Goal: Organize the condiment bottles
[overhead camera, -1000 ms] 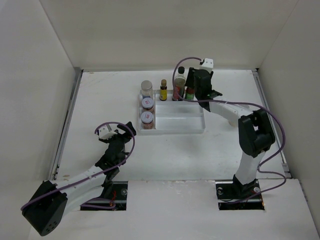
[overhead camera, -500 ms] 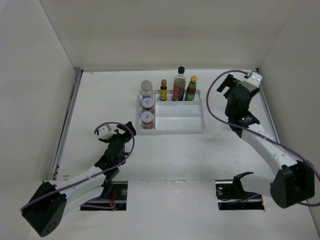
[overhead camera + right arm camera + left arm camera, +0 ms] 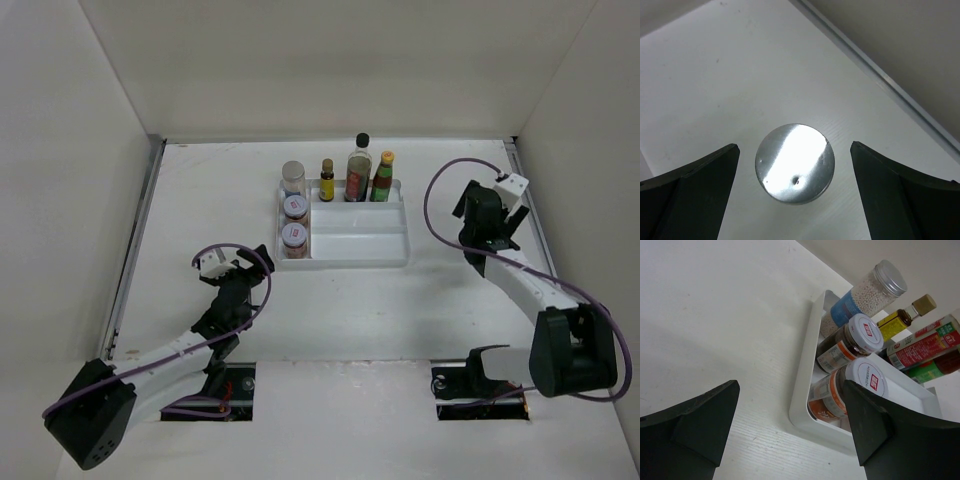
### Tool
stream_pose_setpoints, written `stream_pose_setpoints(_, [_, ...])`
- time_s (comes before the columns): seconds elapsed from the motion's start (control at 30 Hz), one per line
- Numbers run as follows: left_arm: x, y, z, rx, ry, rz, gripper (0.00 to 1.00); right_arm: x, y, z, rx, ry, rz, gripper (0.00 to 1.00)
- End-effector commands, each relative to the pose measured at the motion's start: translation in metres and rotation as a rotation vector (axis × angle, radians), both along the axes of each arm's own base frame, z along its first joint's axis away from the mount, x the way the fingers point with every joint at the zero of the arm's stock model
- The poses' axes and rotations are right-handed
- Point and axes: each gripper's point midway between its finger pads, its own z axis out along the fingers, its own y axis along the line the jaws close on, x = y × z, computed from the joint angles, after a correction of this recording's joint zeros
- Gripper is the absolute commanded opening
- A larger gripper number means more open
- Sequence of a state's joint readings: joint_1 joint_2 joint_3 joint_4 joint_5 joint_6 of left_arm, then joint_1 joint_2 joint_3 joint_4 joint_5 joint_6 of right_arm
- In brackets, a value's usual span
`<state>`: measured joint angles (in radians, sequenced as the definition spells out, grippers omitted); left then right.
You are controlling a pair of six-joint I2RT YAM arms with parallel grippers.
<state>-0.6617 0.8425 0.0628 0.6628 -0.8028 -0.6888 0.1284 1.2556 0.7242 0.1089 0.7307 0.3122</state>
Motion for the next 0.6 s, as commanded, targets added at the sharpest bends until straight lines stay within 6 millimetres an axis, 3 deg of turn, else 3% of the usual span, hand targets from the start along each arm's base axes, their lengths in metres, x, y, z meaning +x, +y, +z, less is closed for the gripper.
stream_pose_setpoints(0.0, [0.003, -0.005, 0.012, -0.040, -0.038, -0.015, 0.85, 0.023, 0.003, 0.008, 0.048, -0.043, 0.038, 1.00])
stream_pose_setpoints(0.1, [0.003, -0.006, 0.012, -0.039, -0.037, -0.015, 0.85, 0.028, -0.003, -0.002, 0.062, -0.029, 0.016, 0.97])
stream_pose_setpoints(0.13, [0.004, -0.005, 0.011, -0.036, -0.033, -0.012, 0.85, 0.029, -0.003, -0.006, 0.070, -0.023, 0.014, 0.88])
stream_pose_setpoints(0.2, [0.004, -0.005, 0.011, -0.036, -0.033, -0.015, 0.85, 0.030, -0.002, -0.007, 0.074, -0.028, 0.007, 0.57])
stream_pose_setpoints(0.27, [0.003, -0.006, 0.012, -0.041, -0.039, -0.018, 0.85, 0.024, -0.004, 0.009, 0.057, -0.075, -0.016, 0.39])
stream_pose_setpoints(0.33, [0.003, -0.006, 0.011, -0.039, -0.036, -0.015, 0.85, 0.019, 0.011, 0.039, 0.027, -0.150, 0.001, 0.33])
stream_pose_setpoints(0.37, [0.004, -0.006, 0.010, -0.036, -0.031, -0.014, 0.85, 0.018, 0.019, 0.057, 0.013, -0.186, 0.023, 0.32])
stream_pose_setpoints(0.47, [0.005, -0.007, 0.011, -0.036, -0.031, -0.017, 0.85, 0.019, 0.072, 0.099, 0.004, -0.259, 0.177, 0.32])
stream_pose_setpoints(0.57, [0.004, -0.004, 0.011, -0.038, -0.035, -0.009, 0.85, 0.018, 0.137, 0.115, 0.031, -0.280, 0.345, 0.33])
